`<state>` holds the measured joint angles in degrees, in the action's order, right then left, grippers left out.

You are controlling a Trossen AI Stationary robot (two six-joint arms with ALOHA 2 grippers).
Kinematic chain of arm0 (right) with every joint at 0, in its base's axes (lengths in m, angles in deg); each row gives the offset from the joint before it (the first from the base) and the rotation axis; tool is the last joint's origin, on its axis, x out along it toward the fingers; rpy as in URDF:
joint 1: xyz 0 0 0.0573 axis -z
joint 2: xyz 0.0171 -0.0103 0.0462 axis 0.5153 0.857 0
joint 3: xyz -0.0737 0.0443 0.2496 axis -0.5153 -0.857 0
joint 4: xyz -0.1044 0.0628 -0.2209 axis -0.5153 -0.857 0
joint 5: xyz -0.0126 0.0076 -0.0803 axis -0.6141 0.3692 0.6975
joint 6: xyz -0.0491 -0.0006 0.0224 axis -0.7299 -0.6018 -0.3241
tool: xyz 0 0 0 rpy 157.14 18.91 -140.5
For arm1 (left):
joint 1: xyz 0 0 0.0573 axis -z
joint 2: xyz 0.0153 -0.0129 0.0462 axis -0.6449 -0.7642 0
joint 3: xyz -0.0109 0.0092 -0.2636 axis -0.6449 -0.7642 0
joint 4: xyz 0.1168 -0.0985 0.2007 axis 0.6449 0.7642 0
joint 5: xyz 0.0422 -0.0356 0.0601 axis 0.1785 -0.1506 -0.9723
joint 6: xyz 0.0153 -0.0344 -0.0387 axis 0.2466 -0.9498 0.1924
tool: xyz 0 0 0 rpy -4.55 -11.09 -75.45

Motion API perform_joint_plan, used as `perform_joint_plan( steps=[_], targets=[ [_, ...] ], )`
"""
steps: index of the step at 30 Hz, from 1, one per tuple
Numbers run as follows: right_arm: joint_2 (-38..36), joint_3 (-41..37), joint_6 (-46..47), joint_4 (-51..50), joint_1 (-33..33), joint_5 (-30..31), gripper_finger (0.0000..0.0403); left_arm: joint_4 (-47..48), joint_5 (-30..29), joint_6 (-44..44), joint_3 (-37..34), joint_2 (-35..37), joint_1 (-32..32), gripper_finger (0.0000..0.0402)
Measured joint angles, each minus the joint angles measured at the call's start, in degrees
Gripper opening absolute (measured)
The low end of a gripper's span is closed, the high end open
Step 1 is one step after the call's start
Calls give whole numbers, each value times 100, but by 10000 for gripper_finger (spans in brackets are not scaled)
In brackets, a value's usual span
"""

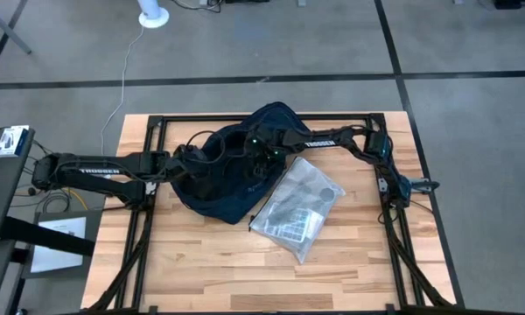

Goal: Unpack backpack
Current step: Remove the black headphones from the dark blue backpack

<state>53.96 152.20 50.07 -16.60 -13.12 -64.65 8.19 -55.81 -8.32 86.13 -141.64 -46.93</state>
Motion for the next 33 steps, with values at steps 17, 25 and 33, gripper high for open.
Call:
perform_joint_plan(
  steps=[17,25,33],
  targets=[
    [286,68,616,-98,-98,506,34,-9,0,0,-2,0,9,207],
    [118,116,584,44,-229,529,5,-4,0,-31,-2,0,9,207],
    [-516,628,301,120,-543,737,2,-11,0,-38,-2,0,9,207]
  ],
)
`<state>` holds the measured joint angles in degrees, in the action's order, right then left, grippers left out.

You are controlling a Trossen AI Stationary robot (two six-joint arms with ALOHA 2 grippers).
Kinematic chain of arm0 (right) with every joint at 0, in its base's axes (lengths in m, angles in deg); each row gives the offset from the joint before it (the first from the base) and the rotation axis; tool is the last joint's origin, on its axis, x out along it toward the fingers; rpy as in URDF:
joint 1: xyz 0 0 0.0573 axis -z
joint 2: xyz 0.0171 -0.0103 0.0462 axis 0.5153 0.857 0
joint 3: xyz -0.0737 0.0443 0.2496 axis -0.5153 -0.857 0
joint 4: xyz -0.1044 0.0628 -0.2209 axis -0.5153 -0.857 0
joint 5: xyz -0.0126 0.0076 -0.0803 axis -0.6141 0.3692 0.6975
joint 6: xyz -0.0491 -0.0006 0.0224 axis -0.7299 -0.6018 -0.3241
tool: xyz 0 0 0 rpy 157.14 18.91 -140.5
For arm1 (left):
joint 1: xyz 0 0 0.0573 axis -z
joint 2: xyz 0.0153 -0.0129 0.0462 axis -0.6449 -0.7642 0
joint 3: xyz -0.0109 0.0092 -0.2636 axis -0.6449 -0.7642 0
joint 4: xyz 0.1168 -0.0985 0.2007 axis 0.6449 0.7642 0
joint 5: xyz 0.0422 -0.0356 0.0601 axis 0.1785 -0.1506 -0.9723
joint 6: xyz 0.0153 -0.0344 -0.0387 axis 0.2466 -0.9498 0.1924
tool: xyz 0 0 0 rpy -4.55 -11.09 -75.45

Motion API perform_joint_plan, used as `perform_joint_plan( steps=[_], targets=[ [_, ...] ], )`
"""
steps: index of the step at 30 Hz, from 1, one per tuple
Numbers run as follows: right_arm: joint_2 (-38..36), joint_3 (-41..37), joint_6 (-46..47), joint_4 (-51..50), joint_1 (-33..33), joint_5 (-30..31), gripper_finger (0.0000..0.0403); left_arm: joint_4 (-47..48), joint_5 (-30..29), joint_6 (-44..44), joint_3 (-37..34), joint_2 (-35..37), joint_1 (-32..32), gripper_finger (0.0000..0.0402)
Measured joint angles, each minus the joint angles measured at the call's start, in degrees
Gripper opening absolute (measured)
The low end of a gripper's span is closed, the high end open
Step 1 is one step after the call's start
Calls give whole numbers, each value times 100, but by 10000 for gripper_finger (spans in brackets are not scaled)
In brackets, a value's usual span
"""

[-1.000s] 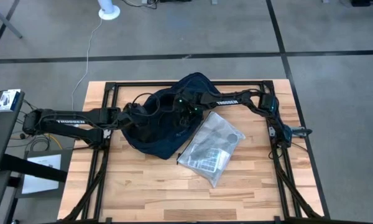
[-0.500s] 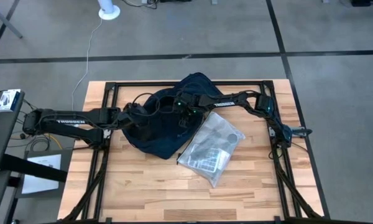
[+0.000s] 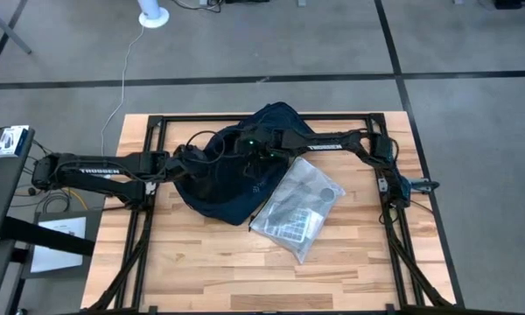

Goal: Unpack backpack
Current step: Remove the black headphones from the dark blue backpack

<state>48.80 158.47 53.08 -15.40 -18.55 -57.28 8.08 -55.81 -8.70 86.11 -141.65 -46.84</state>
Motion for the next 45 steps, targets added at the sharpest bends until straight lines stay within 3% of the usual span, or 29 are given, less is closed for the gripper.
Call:
perform_joint_plan(
  steps=[10,23,30,37,42,45],
  targets=[
    [-1109,367,-570,35,-392,1379,1,10,0,-28,0,-1,0,207],
    [-2649,373,-629,-485,-953,2773,0,5,0,-28,0,1,0,207],
    [-3340,373,-594,-1087,-1424,3804,0,4,0,-28,0,1,0,207],
    [-4028,373,-626,-1128,-2023,4395,0,-4,0,12,0,1,0,207],
    [-4482,373,-795,-1191,-2388,5370,0,-4,0,36,0,1,0,207],
    [-4660,373,-871,-1540,-2464,6264,0,-7,0,75,0,1,0,207]
  ],
)
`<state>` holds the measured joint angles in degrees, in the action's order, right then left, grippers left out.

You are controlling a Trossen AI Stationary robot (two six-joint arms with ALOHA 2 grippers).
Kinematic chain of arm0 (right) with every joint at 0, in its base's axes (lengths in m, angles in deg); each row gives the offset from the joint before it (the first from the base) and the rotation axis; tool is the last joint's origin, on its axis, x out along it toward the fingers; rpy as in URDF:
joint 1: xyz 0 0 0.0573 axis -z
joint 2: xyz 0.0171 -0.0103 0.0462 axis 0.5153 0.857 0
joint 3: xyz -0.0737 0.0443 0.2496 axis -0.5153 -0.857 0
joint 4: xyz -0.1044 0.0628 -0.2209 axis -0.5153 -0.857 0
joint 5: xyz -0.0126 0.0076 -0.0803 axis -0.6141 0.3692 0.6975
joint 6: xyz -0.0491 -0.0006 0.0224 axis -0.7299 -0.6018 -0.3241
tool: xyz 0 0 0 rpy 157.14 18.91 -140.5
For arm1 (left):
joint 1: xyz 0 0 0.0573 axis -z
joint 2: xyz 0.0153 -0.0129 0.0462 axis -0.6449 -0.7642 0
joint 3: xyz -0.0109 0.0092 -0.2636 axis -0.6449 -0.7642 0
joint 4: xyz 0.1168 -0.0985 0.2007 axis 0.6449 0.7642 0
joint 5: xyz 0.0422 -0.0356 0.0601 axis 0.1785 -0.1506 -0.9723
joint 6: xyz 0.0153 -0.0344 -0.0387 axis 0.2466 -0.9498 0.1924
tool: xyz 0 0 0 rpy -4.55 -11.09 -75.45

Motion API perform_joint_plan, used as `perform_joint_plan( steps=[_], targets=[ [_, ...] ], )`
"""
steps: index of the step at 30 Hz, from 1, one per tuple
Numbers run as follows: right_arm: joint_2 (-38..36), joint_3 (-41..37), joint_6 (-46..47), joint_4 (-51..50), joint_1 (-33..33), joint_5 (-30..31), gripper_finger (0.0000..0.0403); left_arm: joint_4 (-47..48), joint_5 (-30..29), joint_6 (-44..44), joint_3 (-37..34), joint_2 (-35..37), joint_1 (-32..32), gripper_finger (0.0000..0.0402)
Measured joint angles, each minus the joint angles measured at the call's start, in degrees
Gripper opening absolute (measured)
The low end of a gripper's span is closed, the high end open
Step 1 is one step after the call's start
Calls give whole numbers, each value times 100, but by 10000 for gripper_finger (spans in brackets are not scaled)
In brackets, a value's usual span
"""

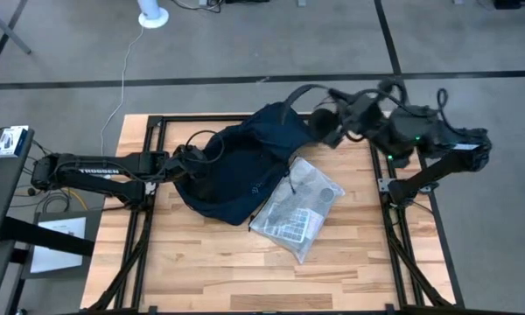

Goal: Unpack backpack
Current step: Remove the black headphones from the dark blue backpack

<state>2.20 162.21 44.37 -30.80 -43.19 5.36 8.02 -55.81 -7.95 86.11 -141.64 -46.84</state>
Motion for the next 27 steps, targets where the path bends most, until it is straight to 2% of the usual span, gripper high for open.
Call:
perform_joint_plan(
  steps=[2,4,17,20,27],
  targets=[
    [-79,0,191,-399,51,632,0,-2,0,9,0,-2,0,207],
    [-146,-2,581,-898,139,915,0,-4,0,7,0,0,0,207],
    [-165,-45,2876,-3550,1093,1125,0,2,0,-53,0,0,-2,207],
    [-165,-135,3628,-4191,1446,952,0,0,0,-57,0,-2,-2,207],
    [-37,-735,5129,-5261,2428,-283,0,-106,0,-59,0,0,-2,207]
  ],
)
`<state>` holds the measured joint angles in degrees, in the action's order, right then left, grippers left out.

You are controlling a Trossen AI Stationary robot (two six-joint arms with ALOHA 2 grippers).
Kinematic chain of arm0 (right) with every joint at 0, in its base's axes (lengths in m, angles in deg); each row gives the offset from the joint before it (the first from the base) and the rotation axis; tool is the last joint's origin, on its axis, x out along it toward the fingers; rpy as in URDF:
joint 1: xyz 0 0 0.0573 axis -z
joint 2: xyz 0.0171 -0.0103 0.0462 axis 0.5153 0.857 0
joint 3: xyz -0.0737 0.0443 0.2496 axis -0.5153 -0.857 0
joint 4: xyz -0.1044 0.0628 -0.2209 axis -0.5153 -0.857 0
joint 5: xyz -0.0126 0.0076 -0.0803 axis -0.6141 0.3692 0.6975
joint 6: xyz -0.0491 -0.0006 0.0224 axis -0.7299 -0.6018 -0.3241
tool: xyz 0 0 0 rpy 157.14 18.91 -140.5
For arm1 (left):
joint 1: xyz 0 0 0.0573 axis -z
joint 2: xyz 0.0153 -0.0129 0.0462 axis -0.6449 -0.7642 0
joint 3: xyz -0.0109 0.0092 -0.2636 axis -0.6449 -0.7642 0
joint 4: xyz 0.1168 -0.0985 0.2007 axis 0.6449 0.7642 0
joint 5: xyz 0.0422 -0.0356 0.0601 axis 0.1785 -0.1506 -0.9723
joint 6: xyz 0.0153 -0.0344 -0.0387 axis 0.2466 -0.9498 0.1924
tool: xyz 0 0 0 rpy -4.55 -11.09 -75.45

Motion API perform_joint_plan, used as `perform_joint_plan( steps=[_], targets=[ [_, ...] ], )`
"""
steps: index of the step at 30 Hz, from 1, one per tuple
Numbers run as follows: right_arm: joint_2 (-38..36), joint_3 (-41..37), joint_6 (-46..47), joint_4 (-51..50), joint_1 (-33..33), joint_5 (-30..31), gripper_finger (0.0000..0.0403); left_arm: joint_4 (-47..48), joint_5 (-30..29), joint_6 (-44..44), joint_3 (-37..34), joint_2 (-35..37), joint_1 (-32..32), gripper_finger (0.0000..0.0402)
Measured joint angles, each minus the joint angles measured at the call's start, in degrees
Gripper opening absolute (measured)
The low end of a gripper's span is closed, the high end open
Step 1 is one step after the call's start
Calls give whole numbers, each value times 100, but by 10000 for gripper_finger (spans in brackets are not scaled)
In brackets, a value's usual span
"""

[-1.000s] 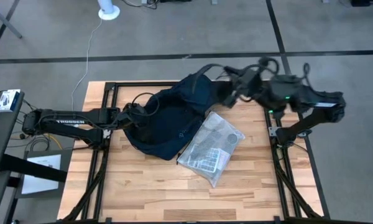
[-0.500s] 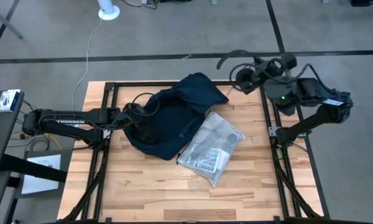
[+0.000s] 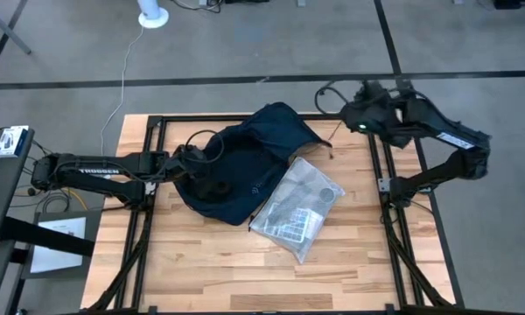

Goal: Unpack backpack
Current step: Remove the black headphones from the dark blue backpack

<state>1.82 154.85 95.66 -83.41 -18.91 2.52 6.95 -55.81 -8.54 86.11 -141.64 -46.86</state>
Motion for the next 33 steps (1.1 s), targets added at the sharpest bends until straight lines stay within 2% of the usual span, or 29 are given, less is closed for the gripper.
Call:
perform_joint_plan(
  steps=[10,13,21,26,33],
  targets=[
    [84,-1423,998,-258,1061,-1401,2,-1,0,-57,0,-2,2,207],
    [67,-2098,1178,6,1430,-1796,3,15,-1,-71,0,0,7,207],
    [70,-3319,758,1901,1967,-2700,4,17,8,-69,-7,0,37,207],
    [69,-3885,724,2419,2233,-2836,4,99,15,-126,-7,-2,125,207],
    [70,-4413,970,2478,2478,-2927,7,155,19,-177,-7,-2,225,207]
  ],
)
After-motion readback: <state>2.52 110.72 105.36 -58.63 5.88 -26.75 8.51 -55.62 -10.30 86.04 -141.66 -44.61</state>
